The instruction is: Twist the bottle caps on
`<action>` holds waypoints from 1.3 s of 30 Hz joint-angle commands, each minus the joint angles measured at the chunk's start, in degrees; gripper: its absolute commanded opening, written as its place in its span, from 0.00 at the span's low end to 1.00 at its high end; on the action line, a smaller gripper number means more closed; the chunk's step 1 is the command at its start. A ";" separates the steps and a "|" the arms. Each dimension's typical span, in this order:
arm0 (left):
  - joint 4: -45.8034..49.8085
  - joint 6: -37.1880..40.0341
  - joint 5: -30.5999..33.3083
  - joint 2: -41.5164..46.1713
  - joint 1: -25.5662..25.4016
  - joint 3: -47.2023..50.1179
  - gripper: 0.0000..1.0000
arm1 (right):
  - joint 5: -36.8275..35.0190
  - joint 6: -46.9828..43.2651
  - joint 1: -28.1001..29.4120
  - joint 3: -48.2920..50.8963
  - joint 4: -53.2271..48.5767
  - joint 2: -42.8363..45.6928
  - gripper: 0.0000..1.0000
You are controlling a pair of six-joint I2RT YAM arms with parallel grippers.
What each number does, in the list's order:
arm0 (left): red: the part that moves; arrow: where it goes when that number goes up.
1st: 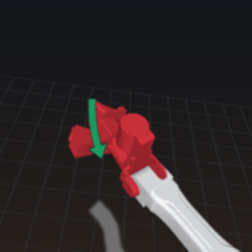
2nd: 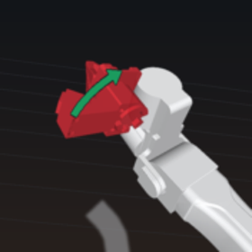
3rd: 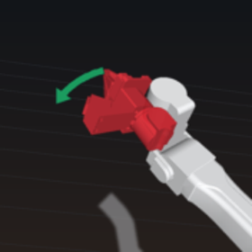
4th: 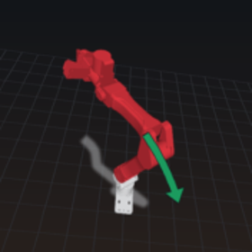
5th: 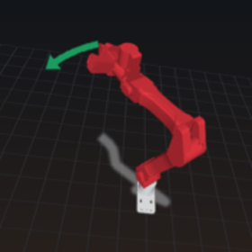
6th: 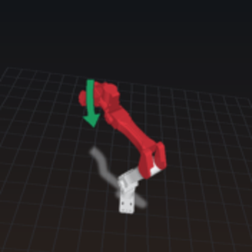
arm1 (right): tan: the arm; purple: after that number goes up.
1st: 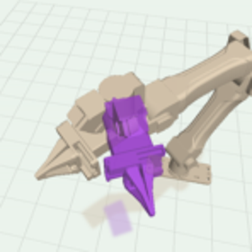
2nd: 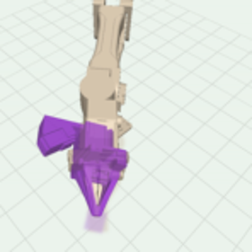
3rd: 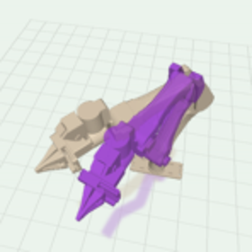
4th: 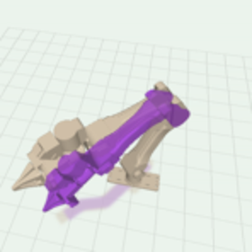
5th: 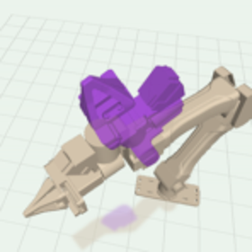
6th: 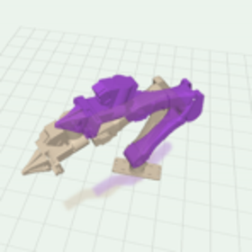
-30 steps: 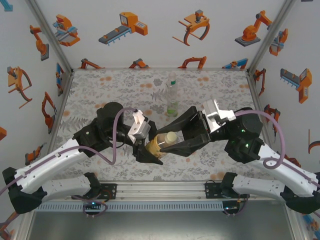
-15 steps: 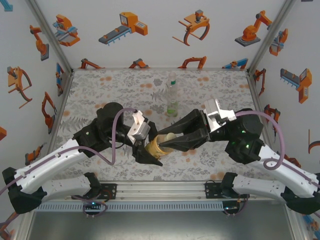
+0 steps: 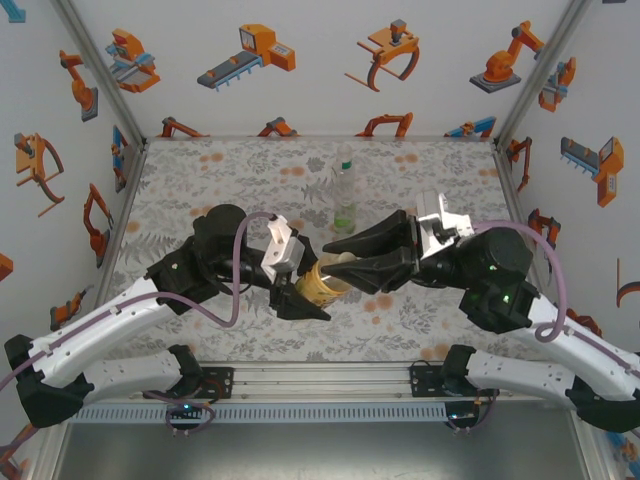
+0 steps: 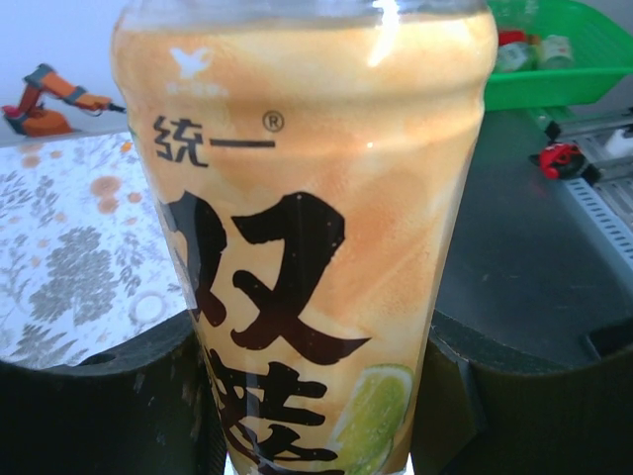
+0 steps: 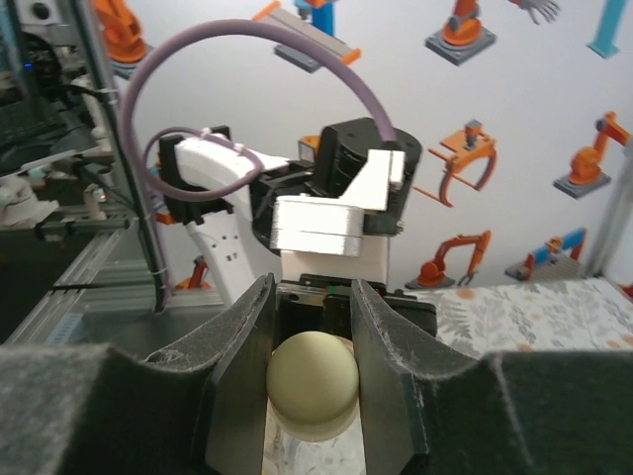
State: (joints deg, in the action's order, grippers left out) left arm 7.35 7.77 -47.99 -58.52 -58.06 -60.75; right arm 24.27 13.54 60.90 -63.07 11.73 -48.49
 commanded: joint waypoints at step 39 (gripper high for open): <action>6.15 7.18 20.01 3.34 -0.16 1.45 0.00 | -48.72 26.97 8.85 -20.07 -46.22 -4.09 0.56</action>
State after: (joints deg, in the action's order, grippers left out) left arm 13.13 12.38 -24.45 -56.18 -58.26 -58.41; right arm -26.98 41.41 70.11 -80.14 -27.18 -53.71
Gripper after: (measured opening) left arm 0.545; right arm 0.547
